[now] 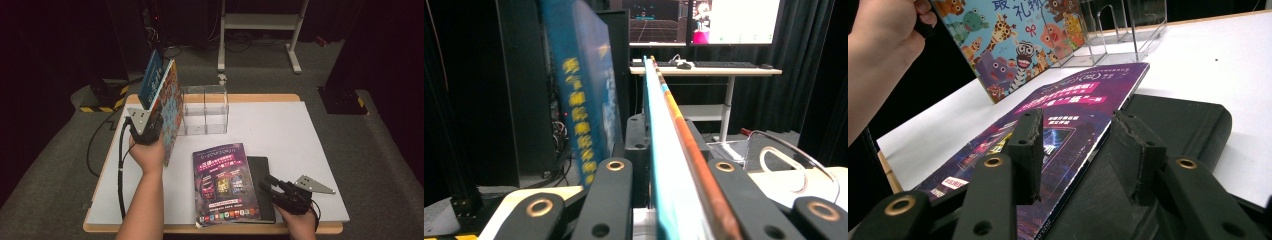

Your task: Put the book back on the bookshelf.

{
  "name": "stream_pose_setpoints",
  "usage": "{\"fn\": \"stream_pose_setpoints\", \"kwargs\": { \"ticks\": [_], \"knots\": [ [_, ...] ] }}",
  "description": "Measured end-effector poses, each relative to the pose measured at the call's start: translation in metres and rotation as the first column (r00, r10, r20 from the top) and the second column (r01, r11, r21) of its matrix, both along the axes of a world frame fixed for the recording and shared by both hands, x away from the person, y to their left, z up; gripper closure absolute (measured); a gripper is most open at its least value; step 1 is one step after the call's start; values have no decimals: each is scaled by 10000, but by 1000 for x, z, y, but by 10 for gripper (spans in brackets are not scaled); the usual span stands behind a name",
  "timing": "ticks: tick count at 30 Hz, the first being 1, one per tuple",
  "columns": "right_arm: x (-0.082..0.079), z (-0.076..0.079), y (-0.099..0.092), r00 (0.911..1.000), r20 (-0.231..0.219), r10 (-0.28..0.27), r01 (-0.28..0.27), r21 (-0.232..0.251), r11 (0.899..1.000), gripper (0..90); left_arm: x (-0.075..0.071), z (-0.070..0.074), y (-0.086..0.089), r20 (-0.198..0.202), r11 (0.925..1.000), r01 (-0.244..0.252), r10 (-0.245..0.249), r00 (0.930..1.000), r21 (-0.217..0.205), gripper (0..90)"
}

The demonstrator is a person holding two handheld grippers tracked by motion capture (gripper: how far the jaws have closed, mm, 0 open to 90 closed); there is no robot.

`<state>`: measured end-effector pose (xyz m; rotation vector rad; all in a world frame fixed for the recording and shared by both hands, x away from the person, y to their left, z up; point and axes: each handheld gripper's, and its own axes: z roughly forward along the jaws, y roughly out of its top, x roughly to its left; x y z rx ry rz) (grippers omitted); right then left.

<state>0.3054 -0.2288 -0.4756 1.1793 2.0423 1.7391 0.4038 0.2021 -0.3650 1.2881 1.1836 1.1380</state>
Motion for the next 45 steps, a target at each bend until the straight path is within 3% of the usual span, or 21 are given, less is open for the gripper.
{"fn": "stream_pose_setpoints", "kwargs": {
  "ticks": [5,9,18,23,29,37,42,45],
  "knots": [
    [-1,1,1,10000,34,46,-46,8,10000,565,-8,-2,3,-396,9991,188,-173,9991,382,777],
    [-1,1,1,10000,8,90,-90,2,10000,564,-16,-5,0,-660,9955,195,-134,9977,926,766],
    [0,-1,3,9997,-113,210,-209,58,9998,562,-23,-11,-2,-758,9917,-51,149,9970,1286,767],
    [-1,-1,3,9997,-161,184,-183,106,9998,562,-23,-9,1,-926,9945,-270,364,9950,1011,770],
    [0,-2,3,9996,-205,212,-209,152,9997,563,-28,-10,0,-900,9897,-692,808,9927,1255,762],
    [0,-2,5,9995,-180,266,-264,95,9996,563,-24,-9,1,-822,9896,-582,694,9942,1318,760],
    [0,-3,6,9993,-212,304,-302,59,9995,563,-21,-10,-1,-685,9927,-494,571,9960,1101,763],
    [0,-3,6,9993,-226,290,-289,80,9996,563,-24,-13,-2,-668,9929,-385,462,9967,1122,705]
  ]
}}
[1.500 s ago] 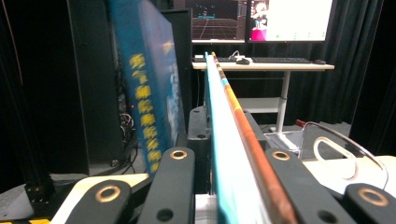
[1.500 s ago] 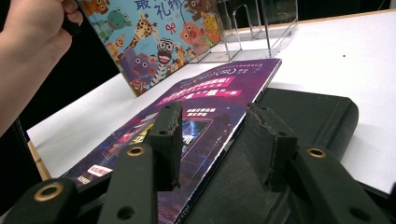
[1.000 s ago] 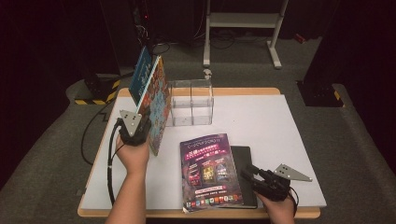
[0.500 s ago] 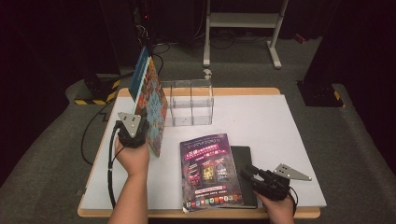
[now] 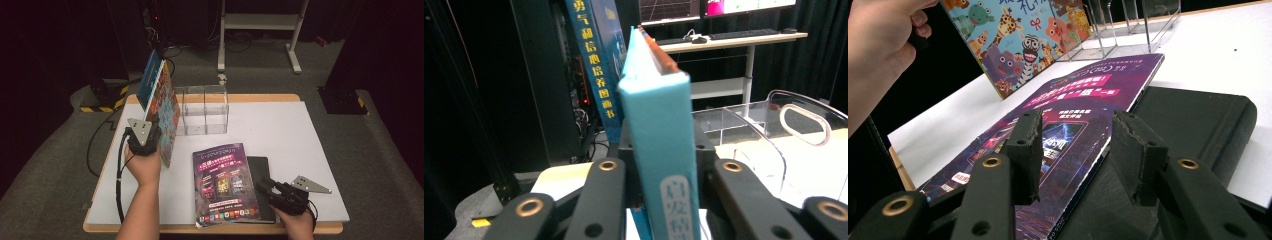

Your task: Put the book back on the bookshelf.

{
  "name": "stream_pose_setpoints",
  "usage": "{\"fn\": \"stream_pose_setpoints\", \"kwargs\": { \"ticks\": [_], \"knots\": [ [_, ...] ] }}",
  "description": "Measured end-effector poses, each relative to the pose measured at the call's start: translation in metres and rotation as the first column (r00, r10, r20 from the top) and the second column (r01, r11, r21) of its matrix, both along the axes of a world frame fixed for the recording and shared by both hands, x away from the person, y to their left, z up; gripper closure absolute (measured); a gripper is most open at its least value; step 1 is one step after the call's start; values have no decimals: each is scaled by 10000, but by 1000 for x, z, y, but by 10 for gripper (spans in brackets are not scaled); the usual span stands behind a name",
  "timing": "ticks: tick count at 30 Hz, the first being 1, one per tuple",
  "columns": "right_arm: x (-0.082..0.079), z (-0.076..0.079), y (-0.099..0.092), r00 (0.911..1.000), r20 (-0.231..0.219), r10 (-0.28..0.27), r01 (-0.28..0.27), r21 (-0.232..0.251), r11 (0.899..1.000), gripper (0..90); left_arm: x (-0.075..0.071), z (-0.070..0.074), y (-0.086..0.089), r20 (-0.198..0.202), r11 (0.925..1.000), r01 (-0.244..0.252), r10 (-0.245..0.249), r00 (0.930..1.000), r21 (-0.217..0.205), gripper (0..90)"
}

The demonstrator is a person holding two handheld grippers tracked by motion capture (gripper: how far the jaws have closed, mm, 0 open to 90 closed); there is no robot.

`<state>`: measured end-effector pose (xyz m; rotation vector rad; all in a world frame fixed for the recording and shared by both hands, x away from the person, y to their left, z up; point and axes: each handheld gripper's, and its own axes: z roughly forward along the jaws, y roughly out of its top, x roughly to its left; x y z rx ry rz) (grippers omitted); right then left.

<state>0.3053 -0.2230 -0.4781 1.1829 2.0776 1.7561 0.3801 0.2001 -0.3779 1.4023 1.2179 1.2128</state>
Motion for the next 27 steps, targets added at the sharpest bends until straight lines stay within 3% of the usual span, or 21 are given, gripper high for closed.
{"fn": "stream_pose_setpoints", "kwargs": {
  "ticks": [3,5,11,13,16,18,27],
  "knots": [
    [0,0,-1,10000,8,-11,11,7,10000,562,-7,-5,2,-69,9999,40,-41,10000,-161,625],
    [0,0,0,10000,7,-2,2,8,10000,562,-14,-10,4,-56,9997,128,-129,9999,-201,626],
    [0,-1,2,10000,-16,57,-57,-47,10000,561,-31,-27,10,-192,9989,330,-337,9992,-339,669],
    [0,-1,2,10000,-13,68,-68,-81,9999,561,-35,-31,9,-180,9986,388,-394,9991,-347,722],
    [1,-2,3,10000,-67,58,-59,-88,9999,562,-36,-31,9,-286,9973,292,-312,9991,-667,761],
    [1,-2,3,9999,-87,68,-69,-102,9999,561,-35,-30,7,-305,9985,61,-77,9995,-550,771],
    [1,-2,3,9999,-94,74,-75,-94,9999,562,-29,-29,6,-208,9977,-20,6,9998,-671,783]
  ]
}}
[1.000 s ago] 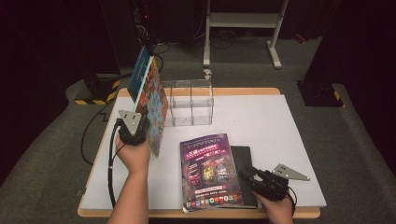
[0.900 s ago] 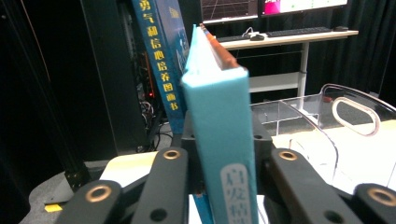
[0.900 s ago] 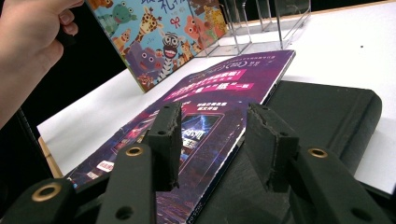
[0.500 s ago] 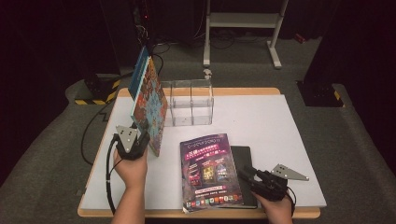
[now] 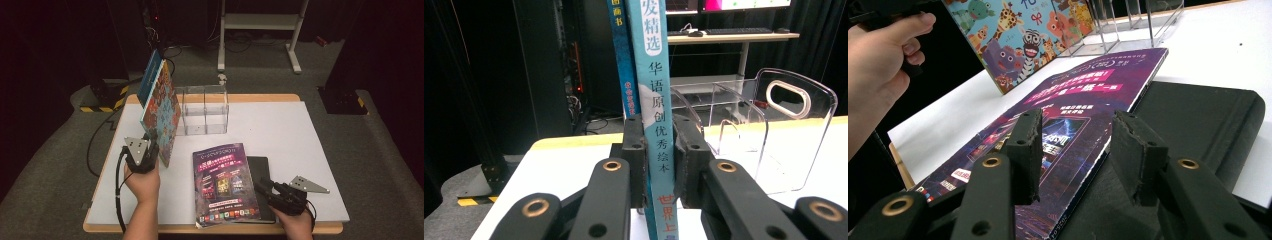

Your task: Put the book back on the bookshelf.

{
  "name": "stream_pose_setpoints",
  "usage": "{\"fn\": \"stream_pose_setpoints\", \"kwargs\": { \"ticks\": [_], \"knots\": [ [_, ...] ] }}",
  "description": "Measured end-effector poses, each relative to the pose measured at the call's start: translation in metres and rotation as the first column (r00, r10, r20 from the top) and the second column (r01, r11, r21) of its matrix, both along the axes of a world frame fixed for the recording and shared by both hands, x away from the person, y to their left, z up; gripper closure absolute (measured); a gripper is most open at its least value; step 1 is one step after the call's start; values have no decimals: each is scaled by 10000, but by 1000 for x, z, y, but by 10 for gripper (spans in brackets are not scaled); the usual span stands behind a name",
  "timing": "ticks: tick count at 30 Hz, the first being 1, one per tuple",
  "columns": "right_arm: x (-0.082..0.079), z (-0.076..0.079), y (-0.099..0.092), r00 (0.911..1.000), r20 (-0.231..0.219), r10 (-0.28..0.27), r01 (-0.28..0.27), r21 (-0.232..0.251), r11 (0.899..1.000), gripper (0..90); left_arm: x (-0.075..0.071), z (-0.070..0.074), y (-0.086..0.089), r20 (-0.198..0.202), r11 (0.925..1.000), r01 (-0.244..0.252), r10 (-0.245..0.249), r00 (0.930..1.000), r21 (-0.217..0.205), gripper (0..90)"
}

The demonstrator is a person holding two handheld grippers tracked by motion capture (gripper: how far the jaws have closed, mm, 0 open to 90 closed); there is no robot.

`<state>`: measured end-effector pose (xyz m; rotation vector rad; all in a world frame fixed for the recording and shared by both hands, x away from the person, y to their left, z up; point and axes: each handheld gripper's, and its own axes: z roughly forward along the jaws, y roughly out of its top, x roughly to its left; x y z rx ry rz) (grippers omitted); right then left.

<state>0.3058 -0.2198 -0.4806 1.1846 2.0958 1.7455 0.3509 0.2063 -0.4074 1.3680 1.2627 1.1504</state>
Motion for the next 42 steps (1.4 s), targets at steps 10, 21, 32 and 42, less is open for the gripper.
{"fn": "stream_pose_setpoints", "kwargs": {
  "ticks": [10,21,32,42],
  "knots": [
    [0,0,1,10000,-1,8,-8,-22,10000,562,8,1,2,-60,10000,1,-1,10000,6,779],
    [0,-1,1,10000,-3,11,-11,-40,10000,558,9,1,4,-39,9999,97,-97,9999,49,719],
    [4,-1,0,10000,58,-58,61,-537,9985,490,-32,-22,16,-953,9813,1751,-1824,9786,-799,513],
    [6,-3,3,9992,225,-336,367,-1592,9866,439,-50,-64,-15,-2569,8987,3976,-4348,8631,-1850,369]
  ]
}}
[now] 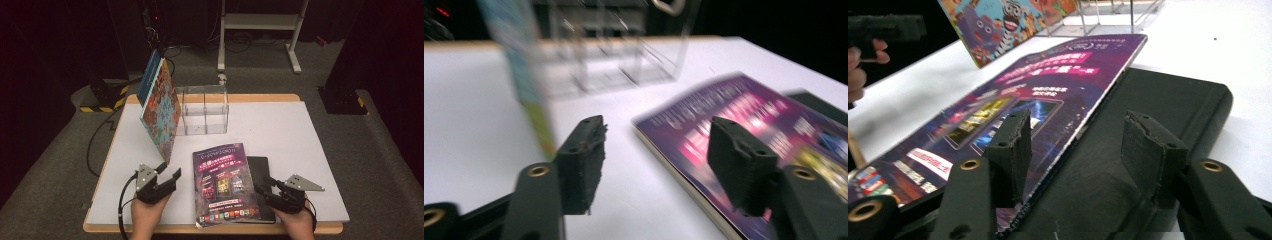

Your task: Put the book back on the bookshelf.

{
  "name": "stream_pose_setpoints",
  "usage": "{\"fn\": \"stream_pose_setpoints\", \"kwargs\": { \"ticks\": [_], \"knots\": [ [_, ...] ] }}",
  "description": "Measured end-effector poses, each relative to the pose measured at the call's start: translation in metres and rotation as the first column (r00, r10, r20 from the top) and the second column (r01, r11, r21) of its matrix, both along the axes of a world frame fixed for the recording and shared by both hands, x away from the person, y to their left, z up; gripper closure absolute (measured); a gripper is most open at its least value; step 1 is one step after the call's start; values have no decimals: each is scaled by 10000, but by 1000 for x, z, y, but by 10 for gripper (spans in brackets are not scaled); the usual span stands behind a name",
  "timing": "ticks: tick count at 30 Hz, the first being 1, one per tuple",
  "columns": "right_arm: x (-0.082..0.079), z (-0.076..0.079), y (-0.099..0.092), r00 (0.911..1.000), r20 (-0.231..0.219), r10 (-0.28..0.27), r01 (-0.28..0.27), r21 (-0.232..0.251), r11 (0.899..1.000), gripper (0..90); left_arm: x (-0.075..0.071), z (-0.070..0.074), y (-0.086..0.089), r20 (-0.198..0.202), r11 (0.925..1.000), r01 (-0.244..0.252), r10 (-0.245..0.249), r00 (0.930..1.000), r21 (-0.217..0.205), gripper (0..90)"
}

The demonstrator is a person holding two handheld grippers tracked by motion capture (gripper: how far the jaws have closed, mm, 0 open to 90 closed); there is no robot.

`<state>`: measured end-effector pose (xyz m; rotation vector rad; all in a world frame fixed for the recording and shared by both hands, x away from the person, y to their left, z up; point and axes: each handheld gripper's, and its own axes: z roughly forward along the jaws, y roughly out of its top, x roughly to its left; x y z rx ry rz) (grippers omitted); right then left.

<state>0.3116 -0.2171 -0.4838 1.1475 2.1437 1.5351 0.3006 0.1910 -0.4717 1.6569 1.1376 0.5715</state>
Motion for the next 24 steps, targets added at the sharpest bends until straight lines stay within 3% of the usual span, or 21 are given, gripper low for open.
{"fn": "stream_pose_setpoints", "kwargs": {
  "ticks": [2,4,6,7,9,12,14,24],
  "knots": [
    [0,0,1,9999,11,-132,132,-149,9998,433,3,-8,-7,-715,9983,574,-579,9958,-83,358],
    [-1,0,1,9997,25,-227,228,-278,9994,426,6,-14,-13,-1409,9949,994,-1005,9849,-144,353],
    [-1,0,2,9995,41,-327,328,-436,9985,420,6,-19,-18,-1839,9911,1327,-1324,9740,-110,356],
    [-1,-1,2,9993,66,-355,358,-516,9980,417,6,-21,-22,-2075,9890,1474,-1462,9673,-96,355],
    [0,-1,3,9989,95,-455,460,-677,9966,409,8,-24,-29,-2638,9831,1800,-1825,9471,-337,336],
    [0,-2,4,9988,54,-496,499,-793,9956,406,12,-31,-36,-3112,9812,1824,-1928,9306,-623,303],
    [0,-3,5,9986,57,-517,520,-876,9948,406,14,-35,-41,-3378,9753,2008,-2203,9151,-922,295],
    [-5,-2,-1,9975,116,-691,699,-909,9934,406,17,-37,-51,-3186,9747,1945,-2201,9220,-1106,290]
  ]
}}
